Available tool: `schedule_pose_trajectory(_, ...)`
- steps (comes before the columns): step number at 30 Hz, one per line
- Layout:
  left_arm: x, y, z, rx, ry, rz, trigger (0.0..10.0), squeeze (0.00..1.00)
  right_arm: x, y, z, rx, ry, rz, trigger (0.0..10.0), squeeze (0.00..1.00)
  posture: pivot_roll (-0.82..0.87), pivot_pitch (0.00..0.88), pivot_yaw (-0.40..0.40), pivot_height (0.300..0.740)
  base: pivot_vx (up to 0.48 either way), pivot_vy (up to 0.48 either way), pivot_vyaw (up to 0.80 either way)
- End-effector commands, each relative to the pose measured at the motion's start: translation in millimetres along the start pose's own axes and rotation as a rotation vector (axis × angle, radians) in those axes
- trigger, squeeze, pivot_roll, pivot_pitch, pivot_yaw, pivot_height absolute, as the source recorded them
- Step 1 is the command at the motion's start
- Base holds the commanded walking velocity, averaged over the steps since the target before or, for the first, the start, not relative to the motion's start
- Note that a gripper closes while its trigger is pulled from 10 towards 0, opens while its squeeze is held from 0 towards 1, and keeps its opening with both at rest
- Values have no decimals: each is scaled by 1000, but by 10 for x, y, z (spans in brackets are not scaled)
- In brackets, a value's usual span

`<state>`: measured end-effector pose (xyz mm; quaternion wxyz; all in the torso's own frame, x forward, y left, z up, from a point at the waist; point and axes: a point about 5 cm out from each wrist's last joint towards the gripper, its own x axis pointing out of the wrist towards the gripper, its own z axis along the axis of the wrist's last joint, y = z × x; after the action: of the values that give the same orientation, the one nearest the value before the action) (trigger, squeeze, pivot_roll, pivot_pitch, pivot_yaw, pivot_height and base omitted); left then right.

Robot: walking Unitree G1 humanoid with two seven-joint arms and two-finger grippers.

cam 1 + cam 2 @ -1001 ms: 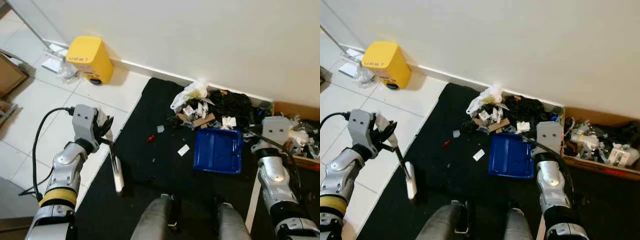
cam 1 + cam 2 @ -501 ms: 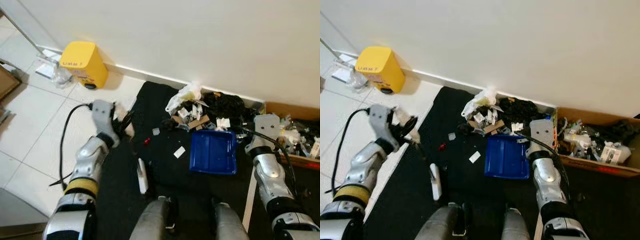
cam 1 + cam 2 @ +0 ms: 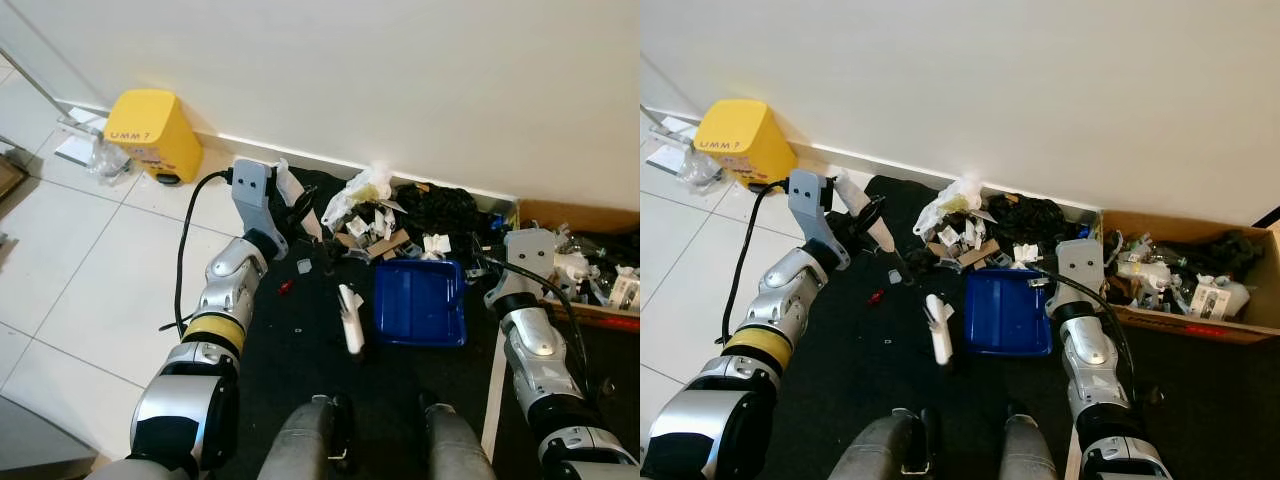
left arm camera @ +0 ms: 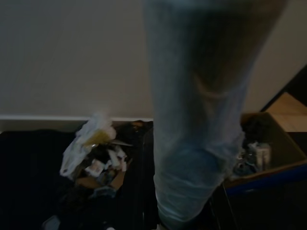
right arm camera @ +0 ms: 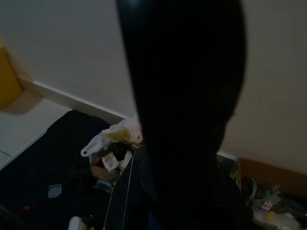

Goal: Sweep floor

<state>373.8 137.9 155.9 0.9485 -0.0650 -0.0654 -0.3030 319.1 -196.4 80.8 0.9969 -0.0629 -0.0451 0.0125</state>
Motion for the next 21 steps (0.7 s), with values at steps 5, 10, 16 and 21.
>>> schedule_pose_trajectory(5,-186,339,308,103,0,-15,10000,0,-346,302,-507,139,229,41,10000,0,187,335,185,740,0,0,0)
schedule_pose_trajectory(10,-437,609,434,163,103,-42,10000,0,-364,334,-484,148,192,46,10000,0,201,343,189,740,0,0,0)
schedule_pose_trajectory(16,-578,728,352,167,195,-17,10000,0,-377,322,-469,161,169,29,10000,0,197,351,192,740,0,0,0)
schedule_pose_trajectory(21,-549,632,74,147,265,5,10000,0,-394,352,-436,145,133,17,10000,0,161,377,214,740,0,0,0)
